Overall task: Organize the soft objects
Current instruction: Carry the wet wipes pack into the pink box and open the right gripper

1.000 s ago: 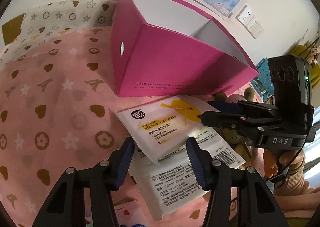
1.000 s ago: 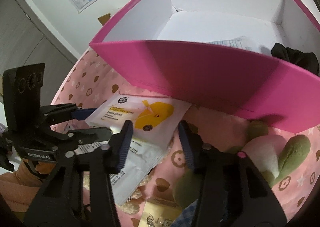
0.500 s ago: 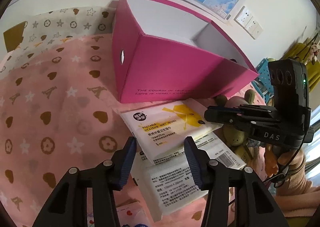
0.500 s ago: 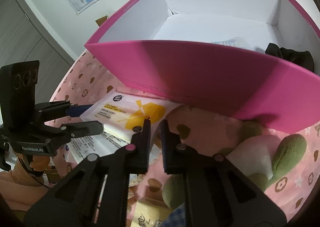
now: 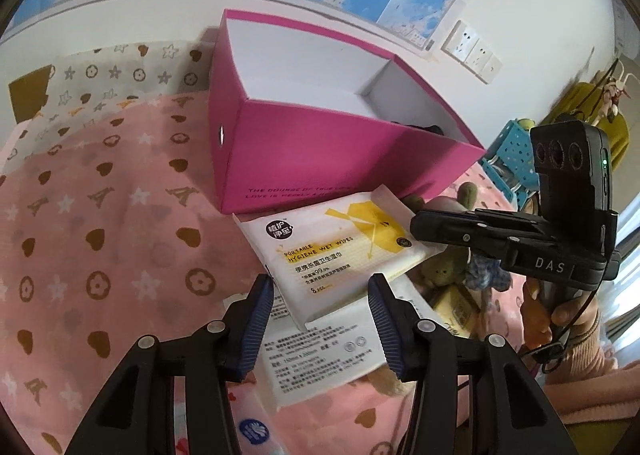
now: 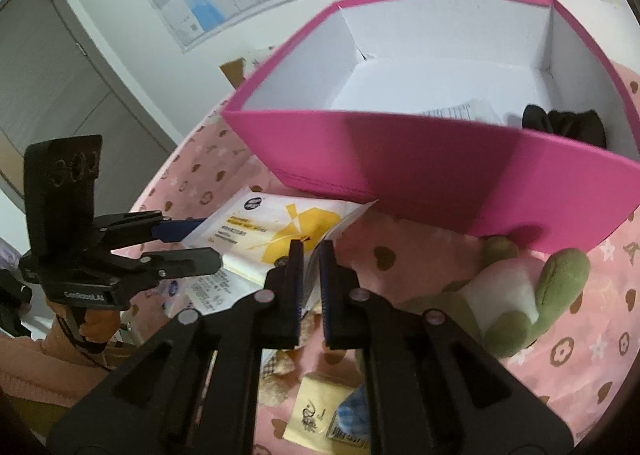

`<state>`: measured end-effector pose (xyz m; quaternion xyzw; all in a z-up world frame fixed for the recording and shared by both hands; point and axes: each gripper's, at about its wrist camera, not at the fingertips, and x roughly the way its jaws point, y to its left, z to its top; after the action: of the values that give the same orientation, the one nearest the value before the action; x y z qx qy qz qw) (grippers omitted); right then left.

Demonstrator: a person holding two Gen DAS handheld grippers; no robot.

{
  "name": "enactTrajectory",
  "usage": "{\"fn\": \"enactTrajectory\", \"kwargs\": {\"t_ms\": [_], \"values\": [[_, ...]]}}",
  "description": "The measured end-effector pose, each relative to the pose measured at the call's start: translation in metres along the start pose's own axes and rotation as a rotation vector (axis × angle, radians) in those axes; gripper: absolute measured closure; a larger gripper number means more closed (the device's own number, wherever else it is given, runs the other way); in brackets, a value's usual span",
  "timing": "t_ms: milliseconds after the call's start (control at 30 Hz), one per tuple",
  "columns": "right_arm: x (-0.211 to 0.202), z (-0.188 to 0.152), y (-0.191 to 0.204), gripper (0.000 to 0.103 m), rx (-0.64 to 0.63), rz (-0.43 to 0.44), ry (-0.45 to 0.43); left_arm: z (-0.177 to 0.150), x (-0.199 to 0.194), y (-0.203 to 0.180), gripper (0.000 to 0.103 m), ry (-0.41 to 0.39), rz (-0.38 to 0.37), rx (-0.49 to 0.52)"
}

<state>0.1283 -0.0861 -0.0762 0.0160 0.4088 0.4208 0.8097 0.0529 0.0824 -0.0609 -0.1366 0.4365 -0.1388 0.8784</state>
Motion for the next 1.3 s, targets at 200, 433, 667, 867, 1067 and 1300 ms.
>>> {"fn": "enactTrajectory", "kwargs": {"t_ms": [200, 433, 667, 867, 1067, 1300], "values": [[-0.018, -0.001, 0.006, 0.094, -0.013, 0.021, -0.034, -0.001, -0.014, -0.016, 0.053, -0.039, 0.012, 0.050], [-0.051, 0.001, 0.018, 0.094, -0.043, 0.024, -0.113, 0.008, -0.034, -0.038, 0.053, -0.099, 0.011, 0.120], [-0.085, 0.011, 0.022, 0.094, -0.073, 0.008, -0.208, 0.029, -0.047, -0.063, 0.053, -0.171, 0.009, 0.188], [-0.102, 0.034, 0.013, 0.094, -0.079, -0.023, -0.276, 0.060, -0.044, -0.073, 0.053, -0.211, 0.027, 0.227], [-0.096, 0.059, -0.005, 0.094, -0.060, -0.046, -0.290, 0.091, -0.021, -0.069, 0.053, -0.186, 0.050, 0.221], [-0.072, 0.080, -0.032, 0.093, -0.020, -0.076, -0.251, 0.114, 0.007, -0.056, 0.053, -0.153, 0.082, 0.191]]}}
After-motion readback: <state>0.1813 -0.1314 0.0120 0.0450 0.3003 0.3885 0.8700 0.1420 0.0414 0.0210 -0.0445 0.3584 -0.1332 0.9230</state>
